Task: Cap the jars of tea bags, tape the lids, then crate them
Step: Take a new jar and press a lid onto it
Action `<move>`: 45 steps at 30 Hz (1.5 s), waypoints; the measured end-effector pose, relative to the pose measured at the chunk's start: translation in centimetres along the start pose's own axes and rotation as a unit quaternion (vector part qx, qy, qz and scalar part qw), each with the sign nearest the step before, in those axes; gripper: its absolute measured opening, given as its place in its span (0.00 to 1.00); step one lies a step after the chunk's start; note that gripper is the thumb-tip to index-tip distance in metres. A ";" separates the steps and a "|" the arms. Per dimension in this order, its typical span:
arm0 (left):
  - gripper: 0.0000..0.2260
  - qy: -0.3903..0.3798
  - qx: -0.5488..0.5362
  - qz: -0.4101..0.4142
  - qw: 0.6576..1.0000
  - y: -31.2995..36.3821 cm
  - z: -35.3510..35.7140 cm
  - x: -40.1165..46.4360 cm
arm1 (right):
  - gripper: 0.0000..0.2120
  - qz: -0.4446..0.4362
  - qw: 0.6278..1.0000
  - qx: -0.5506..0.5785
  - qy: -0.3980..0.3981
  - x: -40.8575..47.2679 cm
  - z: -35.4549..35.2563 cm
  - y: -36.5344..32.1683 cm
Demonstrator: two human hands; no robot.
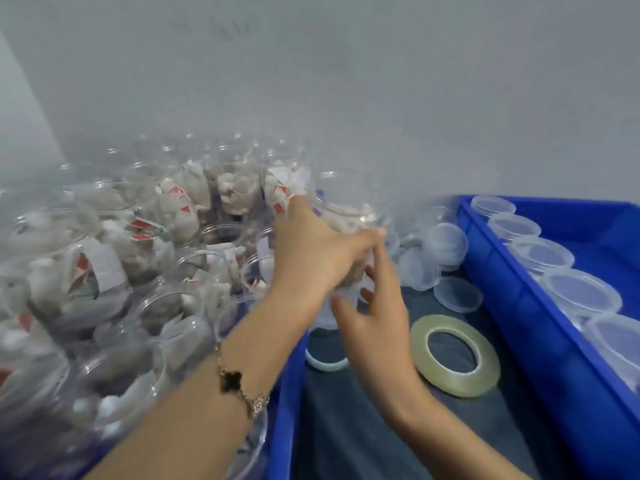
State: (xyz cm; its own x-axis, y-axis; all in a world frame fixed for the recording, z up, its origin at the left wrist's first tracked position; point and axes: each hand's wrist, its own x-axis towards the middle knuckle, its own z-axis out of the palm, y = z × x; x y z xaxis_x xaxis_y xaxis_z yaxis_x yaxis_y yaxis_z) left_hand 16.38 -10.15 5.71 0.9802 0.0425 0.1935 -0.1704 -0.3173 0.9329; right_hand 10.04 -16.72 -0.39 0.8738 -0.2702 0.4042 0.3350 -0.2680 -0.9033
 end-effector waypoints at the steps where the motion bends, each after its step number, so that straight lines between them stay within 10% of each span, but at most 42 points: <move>1: 0.39 -0.031 0.014 -0.007 0.999 0.0 1.2 -1.4 | 0.38 0.007 1.000 -0.014 0.025 -1.4 -1.2 0.7; 11: 0.36 -0.036 0.090 -0.184 0.978 -5.3 11.7 -7.6 | 0.25 0.121 0.989 -0.084 0.020 -5.7 -9.1 7.8; 20: 0.37 0.069 0.105 -0.077 0.989 -10.0 11.9 -9.9 | 0.20 0.141 0.944 -0.290 0.073 4.1 -13.6 12.0; 27: 0.35 0.011 0.038 -0.071 0.997 -12.1 11.4 -9.5 | 0.13 0.196 0.835 -0.494 -0.145 9.6 -15.4 15.8; 31: 0.41 0.029 0.018 -0.079 0.996 -12.8 12.0 -9.8 | 0.12 0.199 0.834 -0.493 -0.148 9.6 -15.5 16.1; 40: 0.44 0.041 0.051 -0.029 0.997 -14.0 12.3 -9.8 | 0.16 0.091 0.881 -0.463 0.032 8.1 -14.7 13.4; 45: 0.43 0.052 0.052 -0.011 0.997 -14.2 12.2 -9.9 | 0.18 0.110 0.961 -0.110 0.228 8.2 -13.0 7.4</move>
State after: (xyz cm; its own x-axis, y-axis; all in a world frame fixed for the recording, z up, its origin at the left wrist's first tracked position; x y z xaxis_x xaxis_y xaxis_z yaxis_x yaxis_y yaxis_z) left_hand 10.35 -17.66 -13.18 0.9668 0.1470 0.2091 -0.1326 -0.4108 0.9020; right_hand 15.09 -32.92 -1.92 0.6527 -0.7069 0.2726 0.0323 -0.3336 -0.9422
